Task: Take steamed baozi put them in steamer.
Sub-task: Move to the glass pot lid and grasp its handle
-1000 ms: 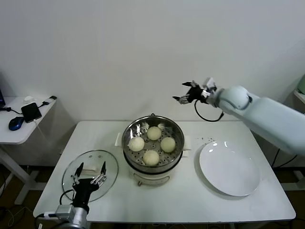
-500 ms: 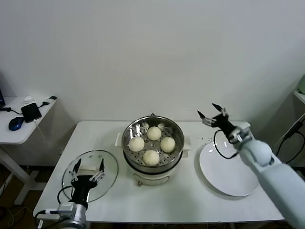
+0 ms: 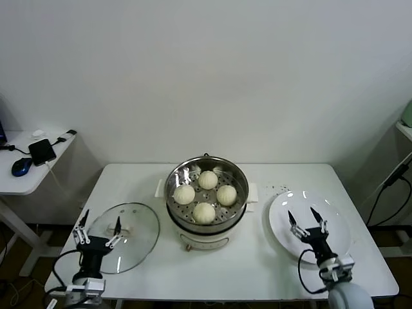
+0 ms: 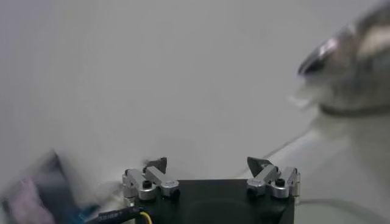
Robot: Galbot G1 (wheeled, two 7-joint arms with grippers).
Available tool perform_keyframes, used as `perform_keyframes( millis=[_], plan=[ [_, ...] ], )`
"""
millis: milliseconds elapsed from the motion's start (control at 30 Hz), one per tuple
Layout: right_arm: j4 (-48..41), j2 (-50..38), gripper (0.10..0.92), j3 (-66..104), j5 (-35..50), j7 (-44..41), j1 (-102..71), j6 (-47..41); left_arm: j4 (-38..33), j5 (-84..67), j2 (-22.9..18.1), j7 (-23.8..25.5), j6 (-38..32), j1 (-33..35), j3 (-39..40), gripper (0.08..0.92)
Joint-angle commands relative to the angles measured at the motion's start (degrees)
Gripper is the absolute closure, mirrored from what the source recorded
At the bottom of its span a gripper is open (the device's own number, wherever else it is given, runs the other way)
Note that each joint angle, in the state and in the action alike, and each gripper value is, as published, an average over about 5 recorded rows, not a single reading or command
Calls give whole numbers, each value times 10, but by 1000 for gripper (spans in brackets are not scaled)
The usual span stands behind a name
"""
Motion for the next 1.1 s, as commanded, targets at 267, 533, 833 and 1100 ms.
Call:
perform_keyframes(
  millis=[267,533,833,1100],
  plan=[
    [46,88,203,60,-56,32,-74,-22,219,432,58,-149,-38,-24,18,177],
    [53,88,203,64,-55,38,-70,-28,246,435,50,-137,-33,-50,18,177],
    [57,89,203,69,-54,40,-72,-29,265,454,41,-124,-23,-78,25,177],
    [58,88,203,74,-41,42,-73,-34,292,448,39,-104,-13,-122,26,177]
  ],
)
